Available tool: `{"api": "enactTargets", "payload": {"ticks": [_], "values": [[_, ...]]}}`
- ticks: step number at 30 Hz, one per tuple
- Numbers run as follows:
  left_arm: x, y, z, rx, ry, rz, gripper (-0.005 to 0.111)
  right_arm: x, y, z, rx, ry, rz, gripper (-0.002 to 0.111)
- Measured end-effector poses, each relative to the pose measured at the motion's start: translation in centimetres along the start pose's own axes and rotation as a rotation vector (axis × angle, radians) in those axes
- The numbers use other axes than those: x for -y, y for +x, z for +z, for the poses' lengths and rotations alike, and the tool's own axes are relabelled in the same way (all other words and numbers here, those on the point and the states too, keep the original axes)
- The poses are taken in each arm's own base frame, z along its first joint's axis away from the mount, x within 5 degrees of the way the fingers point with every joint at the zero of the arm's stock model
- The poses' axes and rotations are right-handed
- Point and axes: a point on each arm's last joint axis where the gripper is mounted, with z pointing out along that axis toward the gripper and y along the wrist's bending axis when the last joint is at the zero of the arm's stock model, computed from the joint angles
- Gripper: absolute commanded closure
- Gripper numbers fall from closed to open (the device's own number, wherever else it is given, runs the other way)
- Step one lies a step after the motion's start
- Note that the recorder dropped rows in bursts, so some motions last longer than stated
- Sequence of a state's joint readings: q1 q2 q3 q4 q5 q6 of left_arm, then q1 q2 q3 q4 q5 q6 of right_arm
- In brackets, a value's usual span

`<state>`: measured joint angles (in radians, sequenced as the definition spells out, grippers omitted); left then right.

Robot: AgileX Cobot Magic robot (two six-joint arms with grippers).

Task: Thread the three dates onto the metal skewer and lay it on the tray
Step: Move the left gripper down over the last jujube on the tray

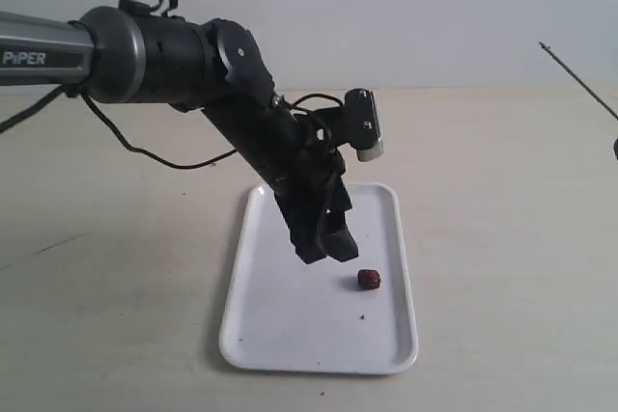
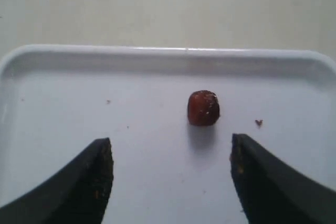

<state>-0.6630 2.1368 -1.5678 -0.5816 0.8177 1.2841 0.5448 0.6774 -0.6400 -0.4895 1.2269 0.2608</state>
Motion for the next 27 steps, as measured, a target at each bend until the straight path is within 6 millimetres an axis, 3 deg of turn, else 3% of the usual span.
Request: {"api": "enactTargets", "payload": {"ticks": [5,9,18,27], "values": [[0.7,-0.3,2.5,-0.01,-0.008,-0.074,0.044,0.0,0.0,0.0,0.0,0.0,0.004,0.108],[1.2,-1.5,3.0,0.021,-0.054,-0.175,0.044,0.0,0.0,0.0,0.0,0.0,0.008,0.108],[0.3,-3.1,1.3,0.025,-0.081,-0.747,0.044,0.0,0.0,0.0,-0.001,-0.004,0.038,0.108],[0.7,-3.7,0.0,-0.066,-0.025,-0.958,0.044,-0.1,0.0,0.0,-0.003,-0.01,0.079,0.108]]}}
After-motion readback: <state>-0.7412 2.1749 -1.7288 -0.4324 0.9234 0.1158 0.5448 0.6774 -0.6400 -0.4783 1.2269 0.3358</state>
